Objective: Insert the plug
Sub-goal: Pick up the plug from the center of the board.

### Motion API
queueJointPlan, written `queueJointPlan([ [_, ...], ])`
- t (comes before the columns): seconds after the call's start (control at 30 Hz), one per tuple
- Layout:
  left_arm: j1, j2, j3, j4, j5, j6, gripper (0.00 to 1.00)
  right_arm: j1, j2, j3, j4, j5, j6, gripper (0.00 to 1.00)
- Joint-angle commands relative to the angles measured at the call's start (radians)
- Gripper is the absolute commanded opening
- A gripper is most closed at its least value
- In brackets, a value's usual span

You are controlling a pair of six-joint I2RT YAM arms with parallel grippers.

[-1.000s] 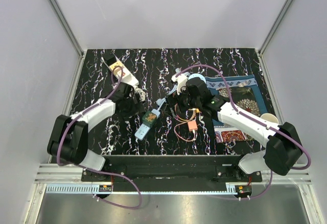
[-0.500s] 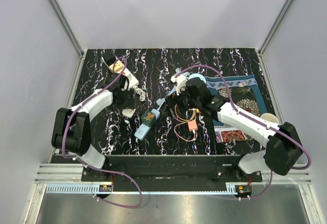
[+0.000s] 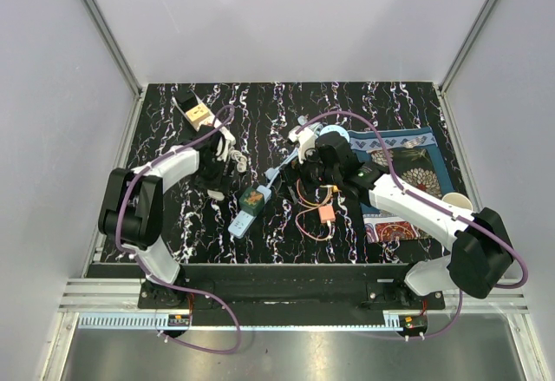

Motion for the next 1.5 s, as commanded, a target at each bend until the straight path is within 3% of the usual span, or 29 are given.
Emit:
queueJointPlan([
  [0.0, -0.01, 0.024, 0.04, -0.009, 0.032, 0.049, 0.77, 0.008, -0.014, 0.002, 0.035, -0.024, -0.02, 1.0],
  [0.27, -0.019, 0.082, 0.069, -0.01, 0.047, 0.049, 0.66, 0.009, -0.011, 0.0, 0.036, -0.028, -0.026, 1.0],
  [0.4, -0.019, 0.067, 0.066, -0.015, 0.046, 0.049, 0.54, 0.014, 0.001, 0.025, 0.021, -0.062, -0.072, 1.0],
  [0.5, -0.023, 0.044, 0.061, -0.015, 0.025, 0.049, 0.46, 0.053, 0.026, 0.045, -0.004, -0.05, -0.112, 1.0],
  [0.53, -0.023, 0.028, 0.06, -0.016, 0.023, 0.049, 0.39, 0.069, 0.035, 0.052, -0.013, -0.039, -0.12, 1.0],
  [0.8, -0.029, -0.111, 0.054, -0.035, -0.003, -0.034, 0.21, 0.211, 0.167, 0.135, -0.039, 0.129, -0.171, 1.0],
  [0.87, -0.029, -0.175, 0.048, -0.053, -0.072, -0.071, 0.15, 0.222, 0.214, 0.16, -0.036, 0.152, -0.175, 1.0],
  [1.1, -0.029, -0.367, 0.022, -0.137, -0.232, -0.16, 0.11, 0.238, 0.354, 0.22, 0.035, 0.225, -0.184, 1.0],
  [1.4, -0.029, -0.564, -0.017, -0.173, -0.247, -0.2, 0.11, 0.251, 0.496, 0.276, 0.067, 0.271, -0.2, 1.0],
  [1.47, -0.029, -0.573, -0.008, -0.185, -0.255, -0.194, 0.11, 0.25, 0.503, 0.269, 0.07, 0.376, -0.224, 1.0],
])
